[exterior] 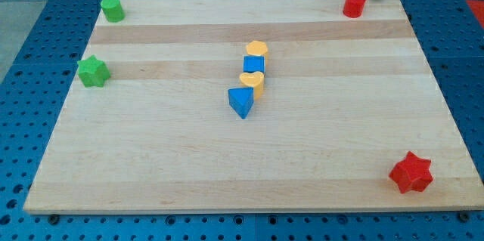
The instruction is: Move the red circle diagonal to the top right of the yellow hexagon
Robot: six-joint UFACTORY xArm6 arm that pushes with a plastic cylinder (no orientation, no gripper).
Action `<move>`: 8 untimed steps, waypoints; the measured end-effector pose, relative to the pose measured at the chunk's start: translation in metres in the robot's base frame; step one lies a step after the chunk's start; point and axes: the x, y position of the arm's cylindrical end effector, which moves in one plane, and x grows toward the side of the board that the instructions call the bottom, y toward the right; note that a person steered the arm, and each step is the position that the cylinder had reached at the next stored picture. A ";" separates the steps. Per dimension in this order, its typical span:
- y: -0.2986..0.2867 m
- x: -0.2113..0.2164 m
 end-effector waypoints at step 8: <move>-0.116 0.079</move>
